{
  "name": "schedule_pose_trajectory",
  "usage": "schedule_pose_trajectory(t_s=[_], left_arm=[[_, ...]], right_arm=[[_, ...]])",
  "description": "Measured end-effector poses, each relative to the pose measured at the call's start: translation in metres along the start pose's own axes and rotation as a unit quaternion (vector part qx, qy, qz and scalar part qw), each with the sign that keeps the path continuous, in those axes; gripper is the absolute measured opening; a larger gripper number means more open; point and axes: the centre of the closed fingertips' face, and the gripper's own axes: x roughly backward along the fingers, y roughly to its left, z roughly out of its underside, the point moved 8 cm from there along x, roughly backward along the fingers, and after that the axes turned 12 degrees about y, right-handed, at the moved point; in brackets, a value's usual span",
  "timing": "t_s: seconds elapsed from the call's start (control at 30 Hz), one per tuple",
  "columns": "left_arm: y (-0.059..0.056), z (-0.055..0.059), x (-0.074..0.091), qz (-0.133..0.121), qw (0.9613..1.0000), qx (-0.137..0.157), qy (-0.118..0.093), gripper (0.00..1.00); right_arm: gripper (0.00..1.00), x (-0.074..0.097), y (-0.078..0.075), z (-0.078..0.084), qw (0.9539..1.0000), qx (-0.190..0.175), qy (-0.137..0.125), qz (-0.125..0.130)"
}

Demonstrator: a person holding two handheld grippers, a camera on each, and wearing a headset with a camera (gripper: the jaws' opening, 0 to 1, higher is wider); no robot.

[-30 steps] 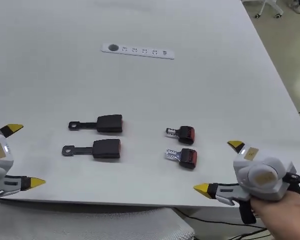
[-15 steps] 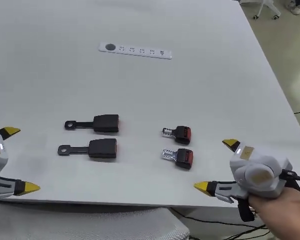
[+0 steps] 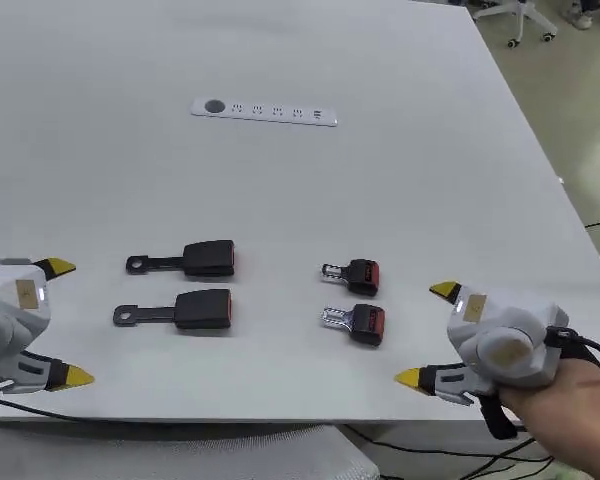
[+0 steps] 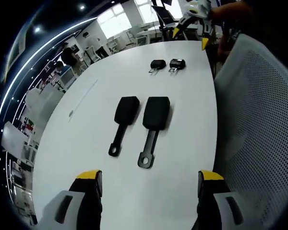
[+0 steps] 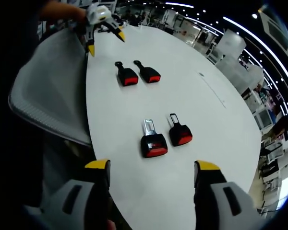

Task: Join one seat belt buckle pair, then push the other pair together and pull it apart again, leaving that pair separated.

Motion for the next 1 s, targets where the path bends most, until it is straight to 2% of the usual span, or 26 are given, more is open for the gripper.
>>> schedule_pose_trajectory(t_s=[0.2, 0.27, 0.33, 0.47, 0.53, 0.6, 0.67, 0.73, 1.0], left_arm=[[-0.001, -0.021, -0.009, 0.018, 0.9996, -0.023, -0.003, 0.76], [-0.002, -0.032, -0.013, 0.027, 0.9983, -0.048, -0.019, 0.70], [-0.002, -0.040, -0.020, 0.034, 0.9985, -0.042, -0.011, 0.67], [-0.003, -0.053, -0.029, 0.045, 0.9975, -0.053, -0.010, 0.64], [-0.003, -0.059, -0.031, 0.047, 0.9970, -0.060, -0.015, 0.60], [-0.003, -0.064, -0.035, 0.056, 0.9970, -0.049, -0.022, 0.59], [-0.003, -0.068, -0.041, 0.065, 0.9967, -0.043, -0.026, 0.59], [-0.002, -0.069, -0.052, 0.074, 0.9961, -0.044, -0.020, 0.57], [0.000, -0.085, -0.071, 0.097, 0.9931, -0.061, -0.020, 0.55]], right_arm=[[0.63, -0.010, 0.001, -0.008, 0.9994, 0.016, -0.007, -0.031], [0.62, -0.014, -0.001, -0.011, 0.9991, 0.014, -0.011, -0.037], [0.60, -0.020, 0.000, -0.015, 0.9985, 0.019, -0.012, -0.050], [0.57, -0.031, 0.002, -0.019, 0.9969, 0.033, -0.005, -0.072], [0.54, -0.034, 0.003, -0.021, 0.9959, 0.035, -0.004, -0.083], [0.52, -0.037, 0.002, -0.022, 0.9950, 0.039, -0.005, -0.092], [0.47, -0.041, 0.002, -0.021, 0.9938, 0.036, -0.007, -0.105], [0.41, -0.044, 0.000, -0.022, 0.9924, 0.031, -0.008, -0.119], [0.40, -0.055, -0.013, -0.026, 0.9922, 0.044, -0.004, -0.117]])
